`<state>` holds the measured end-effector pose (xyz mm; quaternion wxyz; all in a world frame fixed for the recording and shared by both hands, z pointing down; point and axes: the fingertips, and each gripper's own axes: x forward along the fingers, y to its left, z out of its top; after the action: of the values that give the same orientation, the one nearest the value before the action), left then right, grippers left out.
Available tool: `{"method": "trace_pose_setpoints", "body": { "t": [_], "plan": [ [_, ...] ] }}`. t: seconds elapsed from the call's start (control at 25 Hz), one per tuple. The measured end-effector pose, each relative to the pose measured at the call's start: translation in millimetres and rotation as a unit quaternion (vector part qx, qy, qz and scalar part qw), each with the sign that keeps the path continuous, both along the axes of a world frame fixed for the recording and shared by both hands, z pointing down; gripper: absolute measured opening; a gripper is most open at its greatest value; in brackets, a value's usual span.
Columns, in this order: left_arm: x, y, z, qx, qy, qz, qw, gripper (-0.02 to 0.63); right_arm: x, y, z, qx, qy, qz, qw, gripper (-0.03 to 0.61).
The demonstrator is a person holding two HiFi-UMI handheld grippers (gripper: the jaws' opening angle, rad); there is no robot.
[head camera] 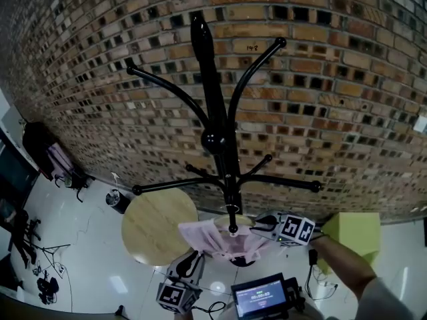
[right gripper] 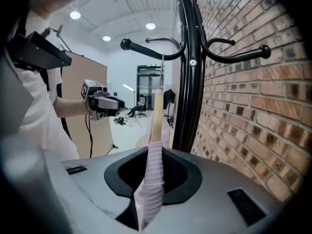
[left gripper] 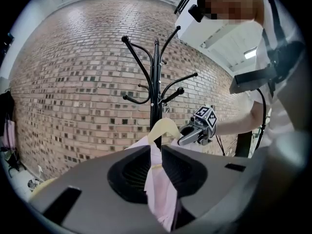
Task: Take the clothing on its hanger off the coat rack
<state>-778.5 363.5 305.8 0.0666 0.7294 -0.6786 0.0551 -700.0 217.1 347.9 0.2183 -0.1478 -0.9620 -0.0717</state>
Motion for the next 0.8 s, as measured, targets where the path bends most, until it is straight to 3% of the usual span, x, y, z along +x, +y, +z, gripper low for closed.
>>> {"method": "trace_pose_setpoints", "body": {
  "t": [0.28, 0.48, 0.8],
  "plan": [
    [-16.6, 5.4, 10.1, 0.003, 0.008, -0.008, 0.9999, 0.072, 3.6, -1.1, -1.8, -0.019, -0.013, 0.048, 0.999, 0.049],
    [-16.3, -2.3, 7.9, 0.001, 0.007, -0.002, 1.0000, 0.072, 2.2, 2.8, -16.5, 0.002, -0.031, 0.048, 0.998, 0.049],
    [-12.3, -5.0, 0.9, 0.004, 0.002, 0.002, 1.0000, 0.072, 18.4, 2.6, -41.8, -0.005, -0.044, 0.051, 0.998, 0.049]
  ]
}}
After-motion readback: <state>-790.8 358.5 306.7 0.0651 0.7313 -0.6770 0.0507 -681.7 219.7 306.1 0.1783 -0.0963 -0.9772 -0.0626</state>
